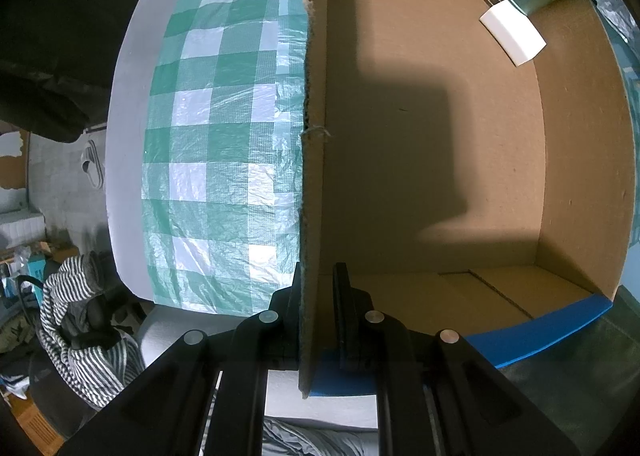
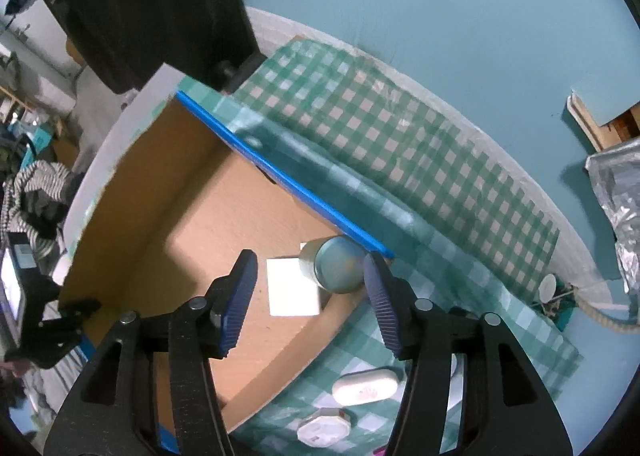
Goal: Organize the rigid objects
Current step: 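Carry the mint jar into the box with the right tool and release it, then move the right tool back and grasp the white oval case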
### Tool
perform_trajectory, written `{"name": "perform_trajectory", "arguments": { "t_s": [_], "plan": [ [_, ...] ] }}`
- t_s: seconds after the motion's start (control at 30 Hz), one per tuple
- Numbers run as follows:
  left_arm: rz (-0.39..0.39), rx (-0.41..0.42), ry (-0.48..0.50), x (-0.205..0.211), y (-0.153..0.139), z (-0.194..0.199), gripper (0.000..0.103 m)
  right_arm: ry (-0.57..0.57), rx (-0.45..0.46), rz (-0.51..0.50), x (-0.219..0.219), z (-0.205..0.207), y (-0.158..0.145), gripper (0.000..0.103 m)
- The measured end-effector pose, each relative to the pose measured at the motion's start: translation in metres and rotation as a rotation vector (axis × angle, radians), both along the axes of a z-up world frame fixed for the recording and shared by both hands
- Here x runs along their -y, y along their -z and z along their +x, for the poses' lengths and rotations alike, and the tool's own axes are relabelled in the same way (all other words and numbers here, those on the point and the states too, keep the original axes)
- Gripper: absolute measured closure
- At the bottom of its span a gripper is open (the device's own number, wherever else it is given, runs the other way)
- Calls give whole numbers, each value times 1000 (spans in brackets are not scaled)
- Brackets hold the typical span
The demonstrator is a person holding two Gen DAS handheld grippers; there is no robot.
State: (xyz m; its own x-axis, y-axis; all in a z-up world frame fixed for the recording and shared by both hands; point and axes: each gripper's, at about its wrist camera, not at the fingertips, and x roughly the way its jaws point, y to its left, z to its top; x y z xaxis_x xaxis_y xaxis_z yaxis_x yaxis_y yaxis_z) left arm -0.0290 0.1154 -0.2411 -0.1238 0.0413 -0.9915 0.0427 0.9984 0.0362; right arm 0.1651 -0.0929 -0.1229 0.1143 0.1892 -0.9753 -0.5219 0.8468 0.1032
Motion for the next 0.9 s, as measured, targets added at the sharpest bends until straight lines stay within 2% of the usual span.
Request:
{"name": "perform_trajectory", "arguments": {
  "t_s": [0.33,0.9],
  "plan": [
    [0,7,7,2,-2,2,92,34,16,5,22,-11,-22,47],
    [-3,10,34,4,-4,2,92,199,-37,-8,91,-35,-16,47]
  ]
}}
